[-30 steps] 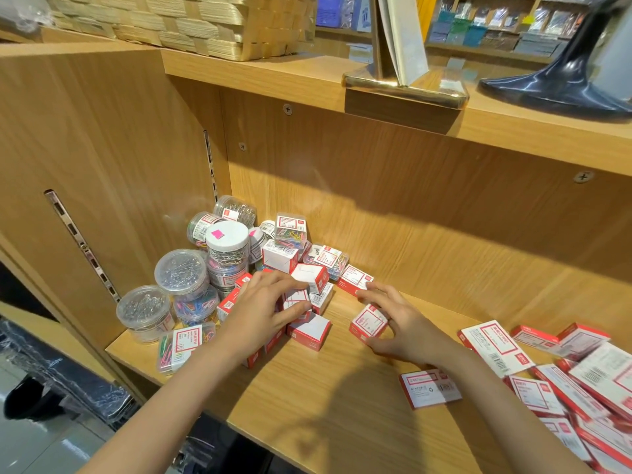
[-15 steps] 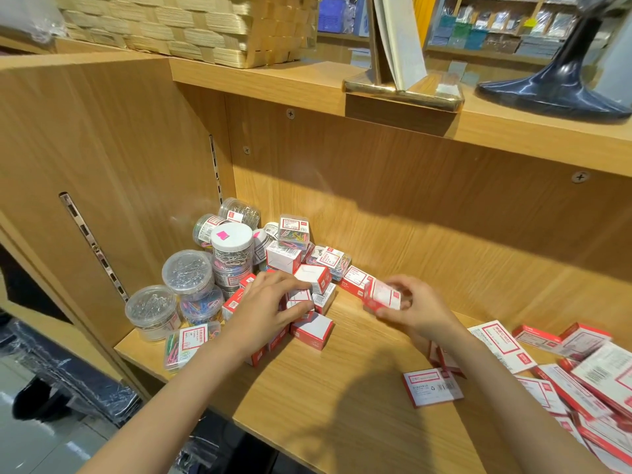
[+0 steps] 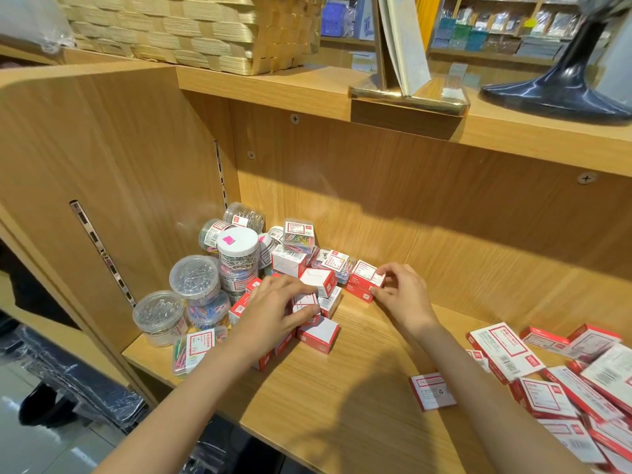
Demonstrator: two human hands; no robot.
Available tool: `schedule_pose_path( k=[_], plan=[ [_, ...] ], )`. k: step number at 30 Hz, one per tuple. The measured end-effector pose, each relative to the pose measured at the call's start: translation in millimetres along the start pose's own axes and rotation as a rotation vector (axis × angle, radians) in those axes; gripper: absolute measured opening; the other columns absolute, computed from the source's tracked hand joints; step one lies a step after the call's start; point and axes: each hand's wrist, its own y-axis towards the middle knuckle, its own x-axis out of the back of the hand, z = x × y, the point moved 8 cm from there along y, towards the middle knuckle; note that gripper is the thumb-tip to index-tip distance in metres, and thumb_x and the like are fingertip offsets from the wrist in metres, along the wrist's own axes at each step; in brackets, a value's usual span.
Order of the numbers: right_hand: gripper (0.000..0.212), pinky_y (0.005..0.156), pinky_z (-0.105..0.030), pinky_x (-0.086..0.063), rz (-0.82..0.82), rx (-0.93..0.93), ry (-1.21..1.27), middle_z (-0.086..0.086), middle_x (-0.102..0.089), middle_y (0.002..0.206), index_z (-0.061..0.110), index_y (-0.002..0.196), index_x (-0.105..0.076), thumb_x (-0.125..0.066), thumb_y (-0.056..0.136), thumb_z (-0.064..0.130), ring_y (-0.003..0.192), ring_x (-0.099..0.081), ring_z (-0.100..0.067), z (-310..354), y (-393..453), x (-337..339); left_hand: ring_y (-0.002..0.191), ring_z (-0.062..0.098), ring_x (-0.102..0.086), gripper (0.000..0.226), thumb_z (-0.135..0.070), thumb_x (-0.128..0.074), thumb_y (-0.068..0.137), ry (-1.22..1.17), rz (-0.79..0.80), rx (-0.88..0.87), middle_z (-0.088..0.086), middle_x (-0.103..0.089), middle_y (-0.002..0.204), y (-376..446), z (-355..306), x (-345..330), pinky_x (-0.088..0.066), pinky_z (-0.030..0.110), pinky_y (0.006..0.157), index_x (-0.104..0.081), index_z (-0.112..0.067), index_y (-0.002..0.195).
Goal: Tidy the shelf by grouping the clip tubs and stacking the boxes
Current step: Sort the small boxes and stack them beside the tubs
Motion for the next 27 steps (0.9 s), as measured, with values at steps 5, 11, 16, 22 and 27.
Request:
schedule_pose_path(
  k=[5,11,16,22,27],
  plan=[
    [0.034,0.079,-0.024,-0.054,-0.016,0.021,-0.021,-0.001,-0.042,0.111,0.012,0.109,-0.055,-0.068,0.080,0.002,0.087,-0.055,-0.008,0,-9,-8,0.099,0.006,-0.037,0.075,-0.080,-0.029,0.068,0.013,-0.006,-0.016,-0.019,-0.049,0.106,0,0,-1,-0.034,0.029,0.088,-0.061,-0.031,0.115],
    [0.032,0.083,-0.036,-0.053,-0.092,0.068,-0.114,-0.003,-0.040,0.110,0.008,0.112,-0.055,-0.063,0.083,0.001,0.087,-0.059,-0.016,5,-10,-10,0.098,0.006,-0.038,0.082,-0.086,-0.022,0.069,-0.012,-0.026,-0.034,-0.018,-0.051,0.103,0,1,-1,-0.033,0.028,0.086,-0.063,-0.030,0.113],
    [0.033,0.085,-0.022,-0.046,-0.053,0.139,-0.168,-0.002,-0.043,0.106,0.005,0.117,-0.056,-0.059,0.085,0.000,0.084,-0.055,-0.012,12,-13,-6,0.098,0.007,-0.038,0.084,-0.087,-0.021,0.068,-0.003,-0.017,-0.033,-0.019,-0.050,0.103,0,0,-1,-0.033,0.029,0.087,-0.063,-0.030,0.113],
    [0.035,0.090,-0.029,-0.045,-0.096,0.230,-0.189,-0.003,-0.056,0.106,0.012,0.119,-0.057,-0.063,0.085,0.015,0.097,-0.056,-0.017,38,-16,12,0.103,0.006,-0.036,0.083,-0.081,-0.038,0.062,0.049,0.057,-0.089,-0.015,-0.048,0.111,-1,-1,1,-0.032,0.023,0.090,-0.057,-0.027,0.123],
    [0.044,0.091,-0.030,-0.041,0.134,0.224,-0.157,0.002,-0.058,0.114,0.017,0.118,-0.054,-0.069,0.079,0.030,0.107,-0.048,-0.015,68,-16,-38,0.107,0.015,-0.045,0.069,-0.061,-0.056,0.067,0.007,-0.086,-0.024,-0.005,-0.055,0.115,-9,1,22,-0.031,0.022,0.086,-0.055,-0.022,0.124]
  ],
)
